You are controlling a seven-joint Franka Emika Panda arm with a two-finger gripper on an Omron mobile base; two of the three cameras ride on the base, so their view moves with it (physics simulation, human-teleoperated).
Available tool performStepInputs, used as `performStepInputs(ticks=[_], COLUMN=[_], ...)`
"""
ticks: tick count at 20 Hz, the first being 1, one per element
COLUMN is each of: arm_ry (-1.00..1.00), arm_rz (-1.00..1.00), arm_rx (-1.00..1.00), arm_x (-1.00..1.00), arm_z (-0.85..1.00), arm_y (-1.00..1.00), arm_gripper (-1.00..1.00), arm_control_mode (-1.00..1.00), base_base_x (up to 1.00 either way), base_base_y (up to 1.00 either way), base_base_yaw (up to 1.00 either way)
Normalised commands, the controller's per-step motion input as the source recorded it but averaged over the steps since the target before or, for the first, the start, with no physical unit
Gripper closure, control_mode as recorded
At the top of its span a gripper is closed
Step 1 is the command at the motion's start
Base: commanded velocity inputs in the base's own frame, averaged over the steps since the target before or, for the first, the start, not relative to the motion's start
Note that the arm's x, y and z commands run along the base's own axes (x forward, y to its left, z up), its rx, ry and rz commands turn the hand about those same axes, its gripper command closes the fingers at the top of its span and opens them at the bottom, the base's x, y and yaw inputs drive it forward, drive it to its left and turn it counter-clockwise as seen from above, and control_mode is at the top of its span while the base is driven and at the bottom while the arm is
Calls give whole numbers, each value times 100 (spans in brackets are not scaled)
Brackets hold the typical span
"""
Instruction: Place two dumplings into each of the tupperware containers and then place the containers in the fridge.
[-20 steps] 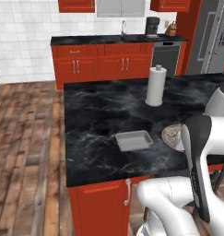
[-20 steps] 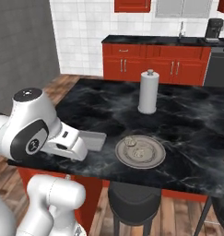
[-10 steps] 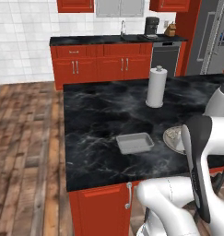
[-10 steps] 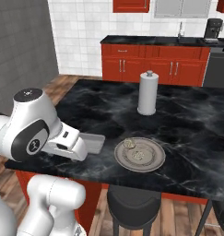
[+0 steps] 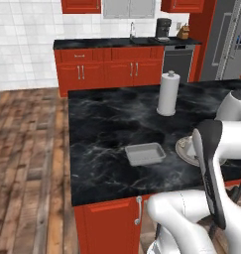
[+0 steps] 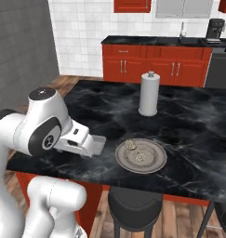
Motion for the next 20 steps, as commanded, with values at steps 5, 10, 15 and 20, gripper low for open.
performStepInputs(ticks=[5,10,15,20], arm_ry=[1,1,0,0], arm_rz=[-2,-9,-14,-9], arm_rx=[8,1,0,0], arm_x=[100,100,100,100], arm_z=[-34,-51,-47,-40], arm_y=[-88,-43,0,-7], arm_gripper=[-100,-100,-100,-100], arm_control_mode=[-100,-100,-100,-100], base_base_x=[0,0,0,0], base_base_y=[0,0,0,0], base_base_yaw=[0,0,0,0])
